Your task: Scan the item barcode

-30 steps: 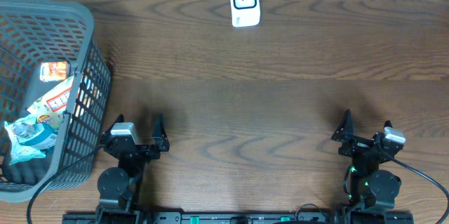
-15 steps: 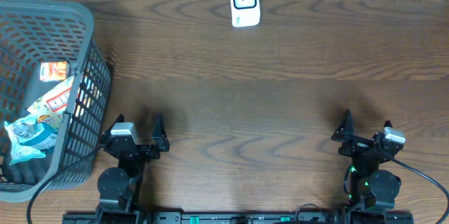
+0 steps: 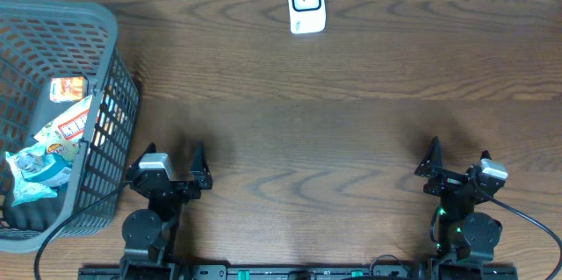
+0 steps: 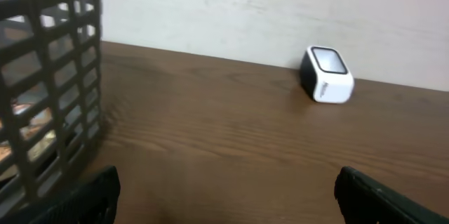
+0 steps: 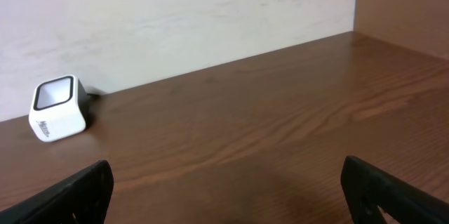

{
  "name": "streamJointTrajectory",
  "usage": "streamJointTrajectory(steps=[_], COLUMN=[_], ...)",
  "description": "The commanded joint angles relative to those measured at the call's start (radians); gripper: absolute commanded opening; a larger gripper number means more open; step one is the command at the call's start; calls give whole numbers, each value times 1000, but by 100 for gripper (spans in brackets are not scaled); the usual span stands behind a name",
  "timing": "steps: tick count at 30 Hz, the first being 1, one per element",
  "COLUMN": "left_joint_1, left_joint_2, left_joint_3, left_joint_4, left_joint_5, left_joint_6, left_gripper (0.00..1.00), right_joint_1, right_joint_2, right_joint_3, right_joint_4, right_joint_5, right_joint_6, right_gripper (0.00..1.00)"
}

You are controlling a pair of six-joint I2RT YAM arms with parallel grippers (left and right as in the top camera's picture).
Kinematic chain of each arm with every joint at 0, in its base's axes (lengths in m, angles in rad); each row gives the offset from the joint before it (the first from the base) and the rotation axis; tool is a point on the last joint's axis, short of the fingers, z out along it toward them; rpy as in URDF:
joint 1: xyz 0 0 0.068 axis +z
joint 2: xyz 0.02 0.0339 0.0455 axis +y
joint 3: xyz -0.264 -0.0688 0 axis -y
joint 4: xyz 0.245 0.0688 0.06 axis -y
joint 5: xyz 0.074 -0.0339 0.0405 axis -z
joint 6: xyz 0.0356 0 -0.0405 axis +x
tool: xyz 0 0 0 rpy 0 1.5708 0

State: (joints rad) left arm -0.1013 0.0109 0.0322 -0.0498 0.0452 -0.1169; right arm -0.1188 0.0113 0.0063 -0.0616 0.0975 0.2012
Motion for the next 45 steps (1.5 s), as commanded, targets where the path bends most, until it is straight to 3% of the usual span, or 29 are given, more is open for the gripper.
streamJointTrajectory(steps=[1, 7, 14, 19, 23, 26, 29, 31, 36, 39, 41, 45], left_joint_1=[-3, -3, -3, -3, -3, -3, -3, -3, -3, -1, 0, 0], left_joint_2=[-7, -6, 93, 341, 578, 753, 875, 921, 986, 1014, 1037, 1091], left_joint_3=[-11, 72, 260, 531, 844, 1109, 1288, 1332, 1332, 1345, 1376, 1471], left_joint_4=[-16, -16, -53, -212, -481, -676, -795, -856, -838, -795, -798, -811], left_joint_5=[145, 280, 313, 321, 321, 331, 390, 382, 380, 288, 109, -172], left_joint_6=[-13, -90, -103, -107, -102, -24, 8, 17, 32, -23, -175, -312], left_gripper=[98, 98, 98, 98, 98, 98, 97, 98, 98, 98, 98, 98], right_joint_1=[-7, -7, -7, -6, -6, -6, -6, -6, -6, -6, -6, -6], right_joint_2=[-6, -6, -6, -6, -6, -6, -6, -6, -6, -6, -6, -6], right_joint_3=[-1, -1, -1, -1, -1, -1, -1, -1, -1, -1, -1, -1], right_joint_4=[-3, -3, -4, -3, -3, -3, -3, -3, -3, -3, -3, -3], right_joint_5=[-2, -2, -2, -2, -2, -2, -2, -2, -2, -2, -2, -2], right_joint_6=[-8, -8, -8, -8, -8, -8, -8, -8, -8, -8, -8, -8], right_gripper=[99, 99, 99, 99, 99, 99, 99, 99, 99, 99, 99, 99])
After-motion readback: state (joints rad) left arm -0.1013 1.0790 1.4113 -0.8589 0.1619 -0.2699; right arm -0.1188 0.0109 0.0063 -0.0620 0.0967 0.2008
